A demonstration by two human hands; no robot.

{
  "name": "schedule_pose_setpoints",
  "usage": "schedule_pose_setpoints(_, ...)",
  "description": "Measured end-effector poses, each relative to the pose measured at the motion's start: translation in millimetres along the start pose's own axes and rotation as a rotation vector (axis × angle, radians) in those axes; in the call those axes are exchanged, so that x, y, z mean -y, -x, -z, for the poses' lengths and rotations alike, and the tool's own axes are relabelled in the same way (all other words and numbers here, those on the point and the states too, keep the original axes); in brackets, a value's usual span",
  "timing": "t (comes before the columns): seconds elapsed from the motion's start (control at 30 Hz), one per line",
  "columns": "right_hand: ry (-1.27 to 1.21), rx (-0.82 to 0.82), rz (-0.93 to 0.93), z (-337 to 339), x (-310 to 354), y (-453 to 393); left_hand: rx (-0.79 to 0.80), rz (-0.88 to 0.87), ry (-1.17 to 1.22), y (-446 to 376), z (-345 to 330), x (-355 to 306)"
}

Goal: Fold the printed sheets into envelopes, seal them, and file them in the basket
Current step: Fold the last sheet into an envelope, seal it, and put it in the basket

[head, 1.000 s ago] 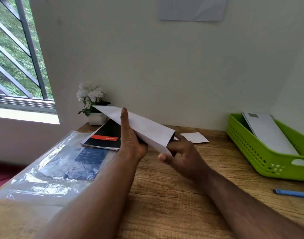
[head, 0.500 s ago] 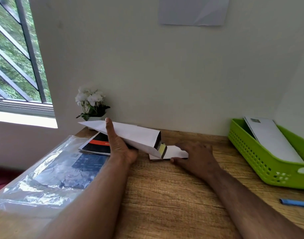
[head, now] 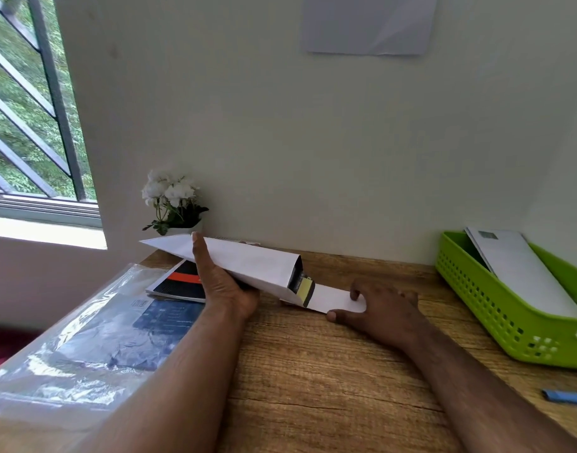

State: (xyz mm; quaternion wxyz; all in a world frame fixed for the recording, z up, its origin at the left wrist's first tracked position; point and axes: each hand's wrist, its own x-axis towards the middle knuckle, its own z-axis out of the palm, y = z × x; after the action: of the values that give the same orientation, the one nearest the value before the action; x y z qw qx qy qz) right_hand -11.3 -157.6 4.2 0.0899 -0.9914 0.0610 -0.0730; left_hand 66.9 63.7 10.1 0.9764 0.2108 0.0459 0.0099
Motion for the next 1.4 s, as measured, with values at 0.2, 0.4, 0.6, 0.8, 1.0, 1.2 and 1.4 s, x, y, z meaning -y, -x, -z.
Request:
schedule_pose_setpoints(0.2, 0.022, -0.076, -0.056, -1, 1, -4, 0.011, 0.000, 0.014, -3, 3, -2)
schedule_pose_setpoints(0.4, -0.058, -0.287, -0.028, -4, 3, -1, 0.005, -0.003, 0.049, -6, 4, -6)
schedule_pose_setpoints(0.6, -0.442, -0.416, 0.057, -2, 0, -2, -0.031, -0.059, 0.093, -13, 7, -13)
schedule_pose_setpoints(0.8, -0.602, -0.103, 0.208, 1, 3, 4, -0.042, -0.094, 0.163, -18, 12, -25)
schedule_pose_setpoints(1.0, -0.627, 0.109, 0.292, 4, -2, 5, -0.008, -0.110, 0.142, -17, 10, -28)
schedule_pose_setpoints(1.2, -0.605, 0.089, 0.271, 4, 0, 5, 0.056, -0.017, 0.100, -16, 12, -24)
schedule_pose_setpoints(1.4, -0.487, 0.048, 0.235, 6, 9, 8, 0.116, 0.023, 0.035, -13, 10, -15)
